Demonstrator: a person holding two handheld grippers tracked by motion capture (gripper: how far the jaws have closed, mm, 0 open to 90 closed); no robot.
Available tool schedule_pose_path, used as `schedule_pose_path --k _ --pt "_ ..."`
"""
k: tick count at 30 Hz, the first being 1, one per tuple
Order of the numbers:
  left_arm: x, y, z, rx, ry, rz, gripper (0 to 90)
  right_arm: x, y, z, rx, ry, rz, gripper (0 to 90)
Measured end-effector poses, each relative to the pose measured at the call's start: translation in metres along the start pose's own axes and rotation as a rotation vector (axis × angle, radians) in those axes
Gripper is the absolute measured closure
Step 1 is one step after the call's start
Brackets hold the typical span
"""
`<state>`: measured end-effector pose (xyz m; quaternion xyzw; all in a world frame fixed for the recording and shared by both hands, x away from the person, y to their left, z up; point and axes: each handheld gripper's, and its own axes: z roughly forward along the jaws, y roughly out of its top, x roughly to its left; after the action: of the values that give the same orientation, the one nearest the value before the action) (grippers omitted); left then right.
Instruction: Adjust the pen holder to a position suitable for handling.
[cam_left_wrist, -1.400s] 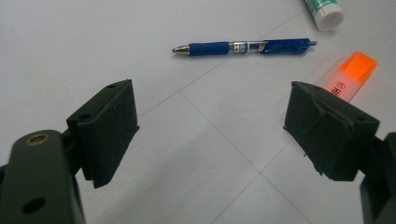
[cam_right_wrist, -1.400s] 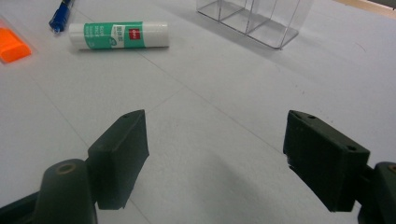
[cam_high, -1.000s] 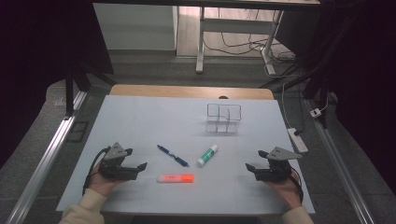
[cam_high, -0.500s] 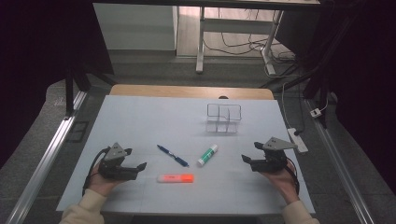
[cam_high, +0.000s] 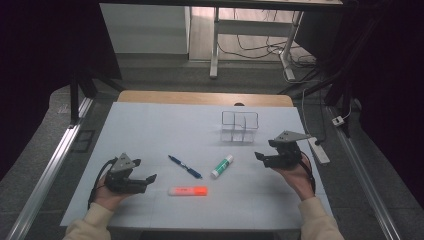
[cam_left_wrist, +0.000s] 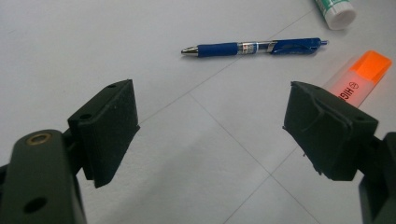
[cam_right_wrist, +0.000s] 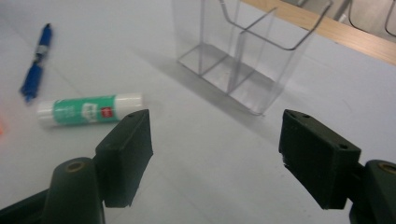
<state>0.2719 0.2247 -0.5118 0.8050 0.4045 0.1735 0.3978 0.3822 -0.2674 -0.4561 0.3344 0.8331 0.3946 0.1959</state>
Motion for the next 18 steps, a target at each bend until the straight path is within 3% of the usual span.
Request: schedule_pose_path --k 3,6,12,18 --pt "-0.001 0.000 0.002 0.008 0.001 0.006 17.6 -0.008 0.007 0.003 0.006 -0.014 0.041 25.4" --pt "-0.001 0.000 0.002 0.012 0.006 0.007 17.6 -0.015 0.012 0.005 0.005 -0.024 0.050 26.0" --pt "-0.001 0.000 0.003 0.013 0.012 0.006 17.6 -0.031 0.014 0.007 -0.026 -0.020 0.108 26.6" --pt "-0.001 0.000 0.004 0.018 0.011 0.009 17.6 -0.042 0.013 0.013 -0.022 -0.031 0.140 28.3"
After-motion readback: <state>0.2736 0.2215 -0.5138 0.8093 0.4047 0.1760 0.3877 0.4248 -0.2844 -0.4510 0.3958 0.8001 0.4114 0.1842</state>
